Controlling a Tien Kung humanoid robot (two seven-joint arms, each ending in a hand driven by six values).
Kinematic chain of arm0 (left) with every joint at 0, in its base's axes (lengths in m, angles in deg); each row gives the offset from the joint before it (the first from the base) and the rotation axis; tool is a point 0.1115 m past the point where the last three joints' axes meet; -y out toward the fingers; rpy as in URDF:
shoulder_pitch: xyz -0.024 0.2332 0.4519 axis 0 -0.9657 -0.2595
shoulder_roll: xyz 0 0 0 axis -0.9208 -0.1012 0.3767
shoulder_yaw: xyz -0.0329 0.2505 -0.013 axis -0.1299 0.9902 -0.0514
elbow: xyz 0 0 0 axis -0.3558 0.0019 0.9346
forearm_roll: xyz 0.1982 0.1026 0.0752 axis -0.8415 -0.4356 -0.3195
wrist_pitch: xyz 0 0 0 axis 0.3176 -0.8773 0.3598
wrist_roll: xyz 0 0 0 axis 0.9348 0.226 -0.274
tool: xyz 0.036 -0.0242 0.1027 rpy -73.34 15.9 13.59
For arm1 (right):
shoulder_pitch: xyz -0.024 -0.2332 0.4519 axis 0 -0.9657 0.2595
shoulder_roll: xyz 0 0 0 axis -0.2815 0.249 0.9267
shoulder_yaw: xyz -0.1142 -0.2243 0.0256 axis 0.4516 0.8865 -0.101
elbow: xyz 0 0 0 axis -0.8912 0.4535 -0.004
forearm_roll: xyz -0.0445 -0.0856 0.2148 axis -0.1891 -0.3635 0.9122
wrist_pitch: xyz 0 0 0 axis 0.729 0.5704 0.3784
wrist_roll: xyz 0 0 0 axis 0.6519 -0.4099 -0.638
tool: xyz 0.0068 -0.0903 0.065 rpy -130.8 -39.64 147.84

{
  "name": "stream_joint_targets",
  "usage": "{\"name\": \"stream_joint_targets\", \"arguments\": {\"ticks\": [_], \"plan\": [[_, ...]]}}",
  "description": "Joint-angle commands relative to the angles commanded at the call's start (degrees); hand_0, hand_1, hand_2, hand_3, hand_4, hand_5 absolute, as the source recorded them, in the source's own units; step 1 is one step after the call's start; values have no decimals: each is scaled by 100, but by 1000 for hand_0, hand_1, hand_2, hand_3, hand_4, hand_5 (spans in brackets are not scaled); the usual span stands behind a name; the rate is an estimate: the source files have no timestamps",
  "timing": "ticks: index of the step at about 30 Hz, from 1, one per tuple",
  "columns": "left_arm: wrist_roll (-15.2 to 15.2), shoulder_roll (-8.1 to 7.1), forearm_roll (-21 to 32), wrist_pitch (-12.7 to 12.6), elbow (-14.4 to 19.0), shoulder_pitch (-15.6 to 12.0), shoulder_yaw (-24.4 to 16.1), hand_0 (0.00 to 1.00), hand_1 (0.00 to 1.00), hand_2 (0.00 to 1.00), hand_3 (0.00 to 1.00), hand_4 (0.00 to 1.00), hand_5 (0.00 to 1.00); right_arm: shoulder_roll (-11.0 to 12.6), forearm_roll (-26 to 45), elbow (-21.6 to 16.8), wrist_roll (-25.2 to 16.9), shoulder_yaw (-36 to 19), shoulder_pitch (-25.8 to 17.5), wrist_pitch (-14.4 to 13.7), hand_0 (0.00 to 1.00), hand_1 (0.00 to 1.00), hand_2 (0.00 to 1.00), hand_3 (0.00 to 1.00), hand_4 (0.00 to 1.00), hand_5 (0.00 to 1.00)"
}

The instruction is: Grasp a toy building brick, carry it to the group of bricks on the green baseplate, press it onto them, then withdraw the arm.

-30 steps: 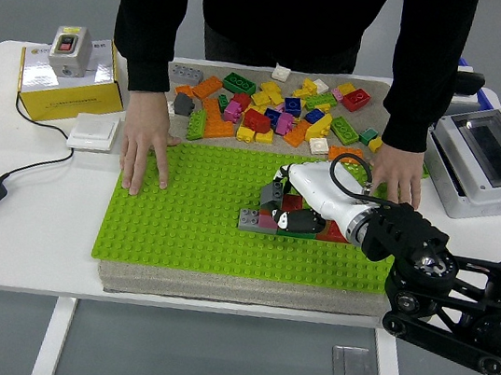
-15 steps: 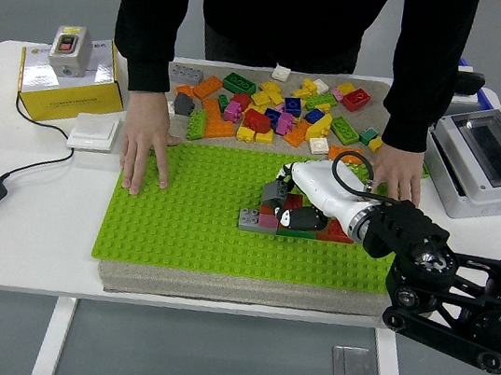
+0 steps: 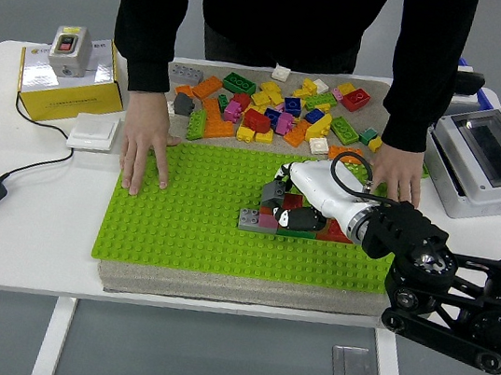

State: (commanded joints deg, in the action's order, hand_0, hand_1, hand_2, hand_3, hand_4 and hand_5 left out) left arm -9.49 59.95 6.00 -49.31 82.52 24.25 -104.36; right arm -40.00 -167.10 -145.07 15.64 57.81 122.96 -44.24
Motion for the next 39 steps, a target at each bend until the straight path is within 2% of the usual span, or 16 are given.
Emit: {"name": "stream_joint_targets", "arguments": {"ticks": [39], "plan": [[-116, 3, -5, -99, 0, 10, 22, 720, 694, 624, 757, 266, 686, 50, 19, -39, -98, 27, 21, -72, 39, 99, 602, 539, 477, 391]]}}
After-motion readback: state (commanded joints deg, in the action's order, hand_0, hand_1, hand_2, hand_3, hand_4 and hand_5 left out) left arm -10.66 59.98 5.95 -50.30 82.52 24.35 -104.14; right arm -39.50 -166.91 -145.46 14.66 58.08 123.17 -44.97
